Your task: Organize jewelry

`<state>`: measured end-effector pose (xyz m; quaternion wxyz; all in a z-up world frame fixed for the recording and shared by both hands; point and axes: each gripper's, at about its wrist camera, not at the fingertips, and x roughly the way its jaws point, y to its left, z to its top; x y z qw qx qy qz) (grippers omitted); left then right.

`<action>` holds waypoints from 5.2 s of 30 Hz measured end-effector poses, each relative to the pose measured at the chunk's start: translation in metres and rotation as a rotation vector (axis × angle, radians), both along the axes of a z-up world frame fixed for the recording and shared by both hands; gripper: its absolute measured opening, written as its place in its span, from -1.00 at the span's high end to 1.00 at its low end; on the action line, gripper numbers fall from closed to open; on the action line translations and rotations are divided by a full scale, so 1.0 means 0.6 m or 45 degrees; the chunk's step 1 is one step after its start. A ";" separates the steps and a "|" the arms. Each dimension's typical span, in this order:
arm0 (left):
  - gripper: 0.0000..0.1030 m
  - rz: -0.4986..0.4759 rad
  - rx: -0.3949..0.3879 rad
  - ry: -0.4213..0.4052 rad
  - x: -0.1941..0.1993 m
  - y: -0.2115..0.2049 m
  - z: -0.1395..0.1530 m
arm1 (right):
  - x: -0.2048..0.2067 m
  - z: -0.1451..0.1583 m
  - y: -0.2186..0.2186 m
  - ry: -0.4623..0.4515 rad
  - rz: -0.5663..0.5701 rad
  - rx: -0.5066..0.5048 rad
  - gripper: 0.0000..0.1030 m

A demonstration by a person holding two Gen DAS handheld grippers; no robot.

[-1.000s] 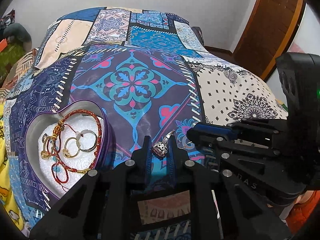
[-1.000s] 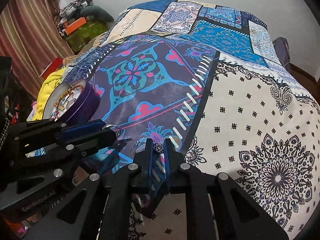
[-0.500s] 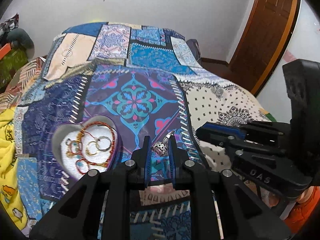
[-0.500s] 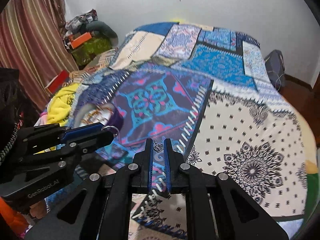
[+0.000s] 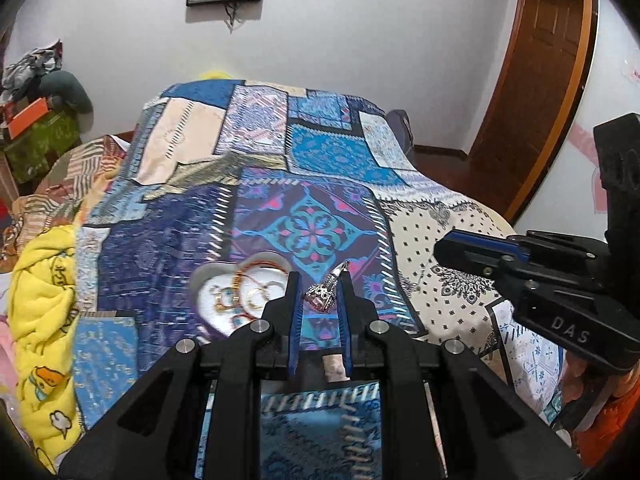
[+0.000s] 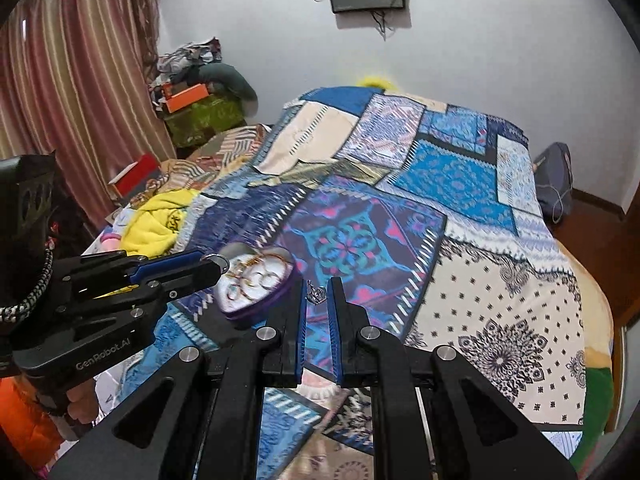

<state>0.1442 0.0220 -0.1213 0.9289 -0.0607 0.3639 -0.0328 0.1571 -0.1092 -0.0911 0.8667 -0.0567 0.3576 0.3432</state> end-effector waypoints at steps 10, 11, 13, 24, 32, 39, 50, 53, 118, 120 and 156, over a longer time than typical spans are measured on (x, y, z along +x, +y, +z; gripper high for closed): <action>0.70 0.087 0.003 -0.045 -0.032 0.068 0.020 | -0.011 0.014 0.062 -0.029 0.078 0.024 0.82; 0.70 0.095 0.002 -0.047 -0.033 0.075 0.021 | -0.011 0.013 0.069 -0.027 0.088 0.027 0.82; 0.70 0.108 0.005 -0.052 -0.036 0.088 0.021 | -0.012 0.011 0.080 -0.024 0.101 0.029 0.82; 0.70 0.136 -0.026 0.011 -0.016 0.133 -0.023 | 0.012 -0.037 0.129 0.079 0.159 0.019 0.82; 0.70 0.092 -0.115 0.096 0.017 0.134 -0.073 | 0.028 -0.090 0.147 0.173 0.181 -0.022 0.82; 0.70 0.051 -0.132 0.130 0.036 0.124 -0.094 | 0.042 -0.113 0.148 0.218 0.182 -0.045 0.82; 0.70 0.052 -0.141 0.135 0.041 0.131 -0.097 | 0.038 -0.121 0.158 0.230 0.207 -0.121 0.80; 0.70 0.058 -0.134 0.121 0.037 0.133 -0.088 | 0.033 -0.107 0.154 0.211 0.196 -0.112 0.64; -0.99 0.300 0.151 -0.764 -0.369 0.023 0.268 | -0.306 0.228 -0.034 -0.665 -0.235 0.309 -0.95; -0.99 0.296 0.146 -0.761 -0.368 0.024 0.267 | -0.304 0.228 -0.038 -0.651 -0.238 0.314 -0.95; -0.99 0.277 0.157 -0.717 -0.349 0.014 0.260 | -0.292 0.223 -0.039 -0.593 -0.231 0.297 -0.95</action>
